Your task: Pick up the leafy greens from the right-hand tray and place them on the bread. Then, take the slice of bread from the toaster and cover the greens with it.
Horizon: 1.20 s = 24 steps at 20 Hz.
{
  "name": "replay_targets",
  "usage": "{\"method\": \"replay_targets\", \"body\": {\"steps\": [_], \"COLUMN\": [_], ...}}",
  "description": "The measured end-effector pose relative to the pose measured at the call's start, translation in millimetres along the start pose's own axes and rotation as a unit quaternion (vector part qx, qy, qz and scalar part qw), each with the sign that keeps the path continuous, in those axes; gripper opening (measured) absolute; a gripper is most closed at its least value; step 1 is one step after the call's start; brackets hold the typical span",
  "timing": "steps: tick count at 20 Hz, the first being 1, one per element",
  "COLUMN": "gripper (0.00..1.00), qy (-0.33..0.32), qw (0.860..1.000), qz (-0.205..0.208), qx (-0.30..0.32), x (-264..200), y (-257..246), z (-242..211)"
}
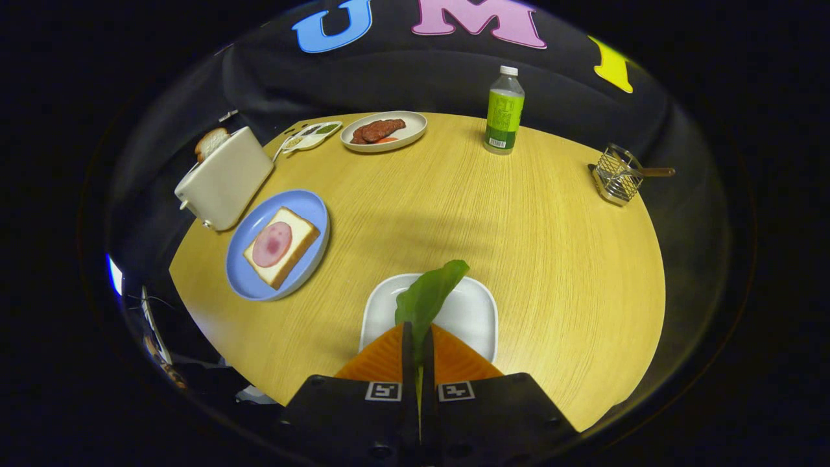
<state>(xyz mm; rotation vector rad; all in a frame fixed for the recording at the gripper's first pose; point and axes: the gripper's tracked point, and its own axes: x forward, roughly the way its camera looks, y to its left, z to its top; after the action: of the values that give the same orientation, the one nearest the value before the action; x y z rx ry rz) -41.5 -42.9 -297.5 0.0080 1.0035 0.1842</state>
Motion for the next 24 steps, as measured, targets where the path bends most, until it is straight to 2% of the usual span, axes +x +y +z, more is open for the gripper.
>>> {"method": "replay_targets", "body": {"steps": [4,7,12,18,24], "gripper": [0.06,0.06,0.06,0.08,0.17], "qy": [-0.025,-0.045,-0.056,-0.039,-0.013], "qw": [1.000,0.998,0.997,0.996,0.997], "qz": [0.003,0.029,0.050,0.069,0.058], "qx": [0.005,0.017,-0.010,-0.030,-0.043], "x": [-14.9,-17.8,2.7,42.7,73.8], "y": [34.1,74.4,126.2,172.8,189.1], "z": [32.0,58.8,85.6,93.4,89.6]}}
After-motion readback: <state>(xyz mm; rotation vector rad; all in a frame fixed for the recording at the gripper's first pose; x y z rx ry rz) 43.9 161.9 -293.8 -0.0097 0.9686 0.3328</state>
